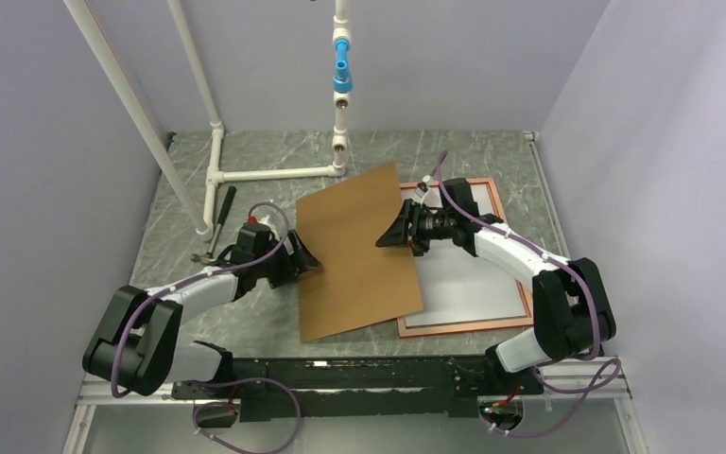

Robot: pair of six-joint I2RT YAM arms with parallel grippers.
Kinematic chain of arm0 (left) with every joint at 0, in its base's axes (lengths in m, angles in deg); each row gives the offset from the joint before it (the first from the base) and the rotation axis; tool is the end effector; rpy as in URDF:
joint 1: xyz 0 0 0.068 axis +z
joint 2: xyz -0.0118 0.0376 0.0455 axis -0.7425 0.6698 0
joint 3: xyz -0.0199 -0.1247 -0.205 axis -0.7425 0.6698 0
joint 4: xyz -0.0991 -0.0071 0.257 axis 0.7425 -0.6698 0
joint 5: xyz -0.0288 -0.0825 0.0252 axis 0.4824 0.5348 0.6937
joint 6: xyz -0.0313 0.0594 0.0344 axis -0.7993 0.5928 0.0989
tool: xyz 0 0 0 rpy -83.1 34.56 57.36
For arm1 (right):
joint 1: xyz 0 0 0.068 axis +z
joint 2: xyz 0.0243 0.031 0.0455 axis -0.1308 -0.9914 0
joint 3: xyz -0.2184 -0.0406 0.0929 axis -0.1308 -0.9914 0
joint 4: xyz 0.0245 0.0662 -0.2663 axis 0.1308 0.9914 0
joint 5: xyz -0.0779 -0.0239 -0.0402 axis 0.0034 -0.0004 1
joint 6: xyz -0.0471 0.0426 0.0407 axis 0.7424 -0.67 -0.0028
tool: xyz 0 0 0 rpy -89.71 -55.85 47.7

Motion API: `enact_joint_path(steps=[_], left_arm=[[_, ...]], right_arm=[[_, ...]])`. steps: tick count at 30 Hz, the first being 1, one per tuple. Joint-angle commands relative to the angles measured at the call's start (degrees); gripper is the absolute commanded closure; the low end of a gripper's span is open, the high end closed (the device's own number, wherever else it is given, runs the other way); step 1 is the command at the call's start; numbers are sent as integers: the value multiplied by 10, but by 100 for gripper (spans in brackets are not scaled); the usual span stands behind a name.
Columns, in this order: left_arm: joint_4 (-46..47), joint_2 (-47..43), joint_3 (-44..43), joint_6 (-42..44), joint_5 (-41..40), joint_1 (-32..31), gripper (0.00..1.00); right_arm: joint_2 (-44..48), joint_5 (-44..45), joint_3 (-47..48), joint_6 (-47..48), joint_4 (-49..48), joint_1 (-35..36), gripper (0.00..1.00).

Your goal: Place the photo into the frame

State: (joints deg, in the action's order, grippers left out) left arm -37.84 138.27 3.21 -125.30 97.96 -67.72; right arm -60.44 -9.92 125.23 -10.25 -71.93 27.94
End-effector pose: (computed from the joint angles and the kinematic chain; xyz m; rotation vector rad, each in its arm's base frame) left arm 0.2517 -0.1088 0.0843 -0.4357 2.4668 -0.8515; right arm 0.2945 0.1572 0.1616 0.0864 2.5176 1.4275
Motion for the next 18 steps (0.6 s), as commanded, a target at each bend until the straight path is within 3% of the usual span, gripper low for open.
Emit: enact_joint_path(steps=[1,4,10,18], left_arm=[[-99,15,32,-29,15,-33,13],[-124,-10,28,-39,-1,-46,13],[-159,-75,27,-54,-28,-60,12],[-276,-175,-4,-40,-90,-69,10]], right_arm=[[13,-23,23,-7,-9,12,53],[28,12,59,30,65,21,60],[62,77,109,86,183,28,90],[103,165,176,134,327,36,100]])
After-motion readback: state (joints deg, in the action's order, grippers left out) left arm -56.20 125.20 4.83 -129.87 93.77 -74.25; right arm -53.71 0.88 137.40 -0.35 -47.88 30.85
